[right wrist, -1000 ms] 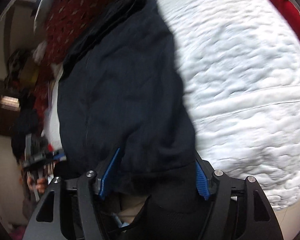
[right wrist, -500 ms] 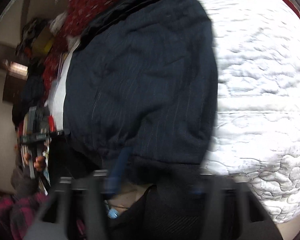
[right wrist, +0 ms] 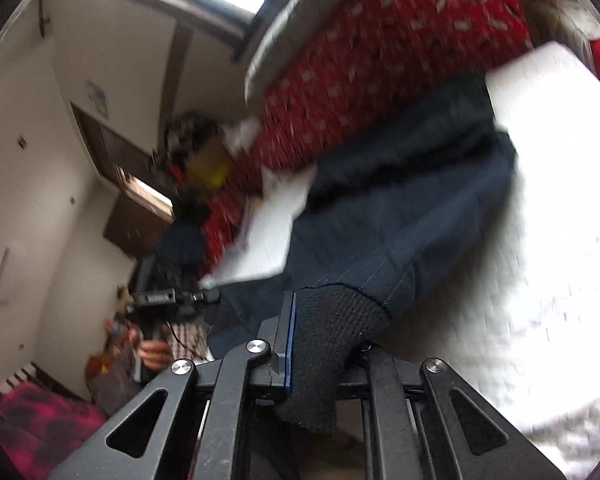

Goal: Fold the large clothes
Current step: 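Grasp the knit cuff with the right gripper while the left gripper grasps the jacket edge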

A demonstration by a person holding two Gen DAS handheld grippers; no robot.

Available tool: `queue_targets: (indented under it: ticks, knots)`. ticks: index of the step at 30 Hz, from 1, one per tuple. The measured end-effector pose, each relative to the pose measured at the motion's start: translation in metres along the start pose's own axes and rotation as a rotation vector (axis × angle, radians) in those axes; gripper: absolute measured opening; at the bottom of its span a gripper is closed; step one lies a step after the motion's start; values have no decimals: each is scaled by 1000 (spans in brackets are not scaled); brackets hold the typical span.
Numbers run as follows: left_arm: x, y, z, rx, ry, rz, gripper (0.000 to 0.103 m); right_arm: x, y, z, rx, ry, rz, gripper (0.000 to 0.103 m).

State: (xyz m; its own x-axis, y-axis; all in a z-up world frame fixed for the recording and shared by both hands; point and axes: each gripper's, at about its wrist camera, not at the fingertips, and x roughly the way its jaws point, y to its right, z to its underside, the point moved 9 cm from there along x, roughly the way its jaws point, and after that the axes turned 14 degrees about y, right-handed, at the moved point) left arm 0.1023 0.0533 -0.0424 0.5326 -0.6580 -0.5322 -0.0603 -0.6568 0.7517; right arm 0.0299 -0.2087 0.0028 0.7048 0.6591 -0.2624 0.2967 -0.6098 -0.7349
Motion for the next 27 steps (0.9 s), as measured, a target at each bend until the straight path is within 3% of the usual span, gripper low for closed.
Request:
queue_targets:
  ticks: [8,15,20,27]
  knots:
    - [30,-3,-91,-70,134,-5,3,33,8,-80,47,117,-41,10]
    - [79,-23,-177,-148,176,-11,3,83,41,-152,108,216,-34,10]
    - [145,-45,-234,-189,159,-75,3,149,93,-200,201,252,13,10]
    - [225,-94,-262,-221,90,-221,5,218,200,-225,390,262,182,10]
